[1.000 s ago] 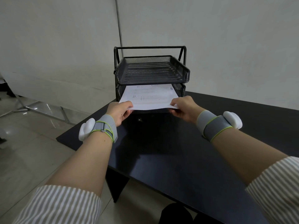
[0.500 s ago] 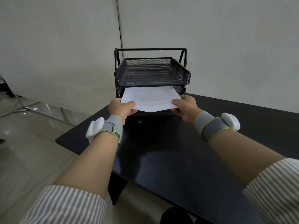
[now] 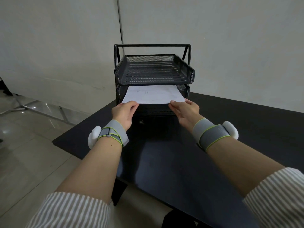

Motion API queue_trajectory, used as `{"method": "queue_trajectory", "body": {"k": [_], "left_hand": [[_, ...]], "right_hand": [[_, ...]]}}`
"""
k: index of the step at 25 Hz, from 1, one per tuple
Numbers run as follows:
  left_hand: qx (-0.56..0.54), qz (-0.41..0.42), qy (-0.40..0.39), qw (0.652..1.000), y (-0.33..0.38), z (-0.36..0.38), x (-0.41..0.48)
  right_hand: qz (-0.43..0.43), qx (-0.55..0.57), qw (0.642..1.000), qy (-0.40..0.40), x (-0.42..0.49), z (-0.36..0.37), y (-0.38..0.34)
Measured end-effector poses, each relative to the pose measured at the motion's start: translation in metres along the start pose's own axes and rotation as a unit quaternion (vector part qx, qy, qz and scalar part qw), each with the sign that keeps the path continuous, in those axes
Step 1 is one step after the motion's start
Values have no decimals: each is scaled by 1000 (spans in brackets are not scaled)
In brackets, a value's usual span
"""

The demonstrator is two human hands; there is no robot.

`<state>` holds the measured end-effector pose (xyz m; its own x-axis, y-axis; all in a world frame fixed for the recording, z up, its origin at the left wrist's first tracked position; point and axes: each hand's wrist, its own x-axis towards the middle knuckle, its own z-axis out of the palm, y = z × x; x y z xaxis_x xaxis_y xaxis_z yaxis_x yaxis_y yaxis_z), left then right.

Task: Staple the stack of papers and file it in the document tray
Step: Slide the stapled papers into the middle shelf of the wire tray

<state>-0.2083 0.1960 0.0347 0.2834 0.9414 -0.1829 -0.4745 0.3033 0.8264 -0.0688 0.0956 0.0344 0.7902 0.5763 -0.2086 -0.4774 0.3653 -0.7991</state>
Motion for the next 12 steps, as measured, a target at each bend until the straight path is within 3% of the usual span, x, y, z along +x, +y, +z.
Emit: {"method": "queue_trajectory", "body": {"k": [12], "left_hand": [[-22, -34, 5, 999, -13, 2, 21]], "right_hand": [[17, -10, 1000, 9, 19, 3, 15]]}}
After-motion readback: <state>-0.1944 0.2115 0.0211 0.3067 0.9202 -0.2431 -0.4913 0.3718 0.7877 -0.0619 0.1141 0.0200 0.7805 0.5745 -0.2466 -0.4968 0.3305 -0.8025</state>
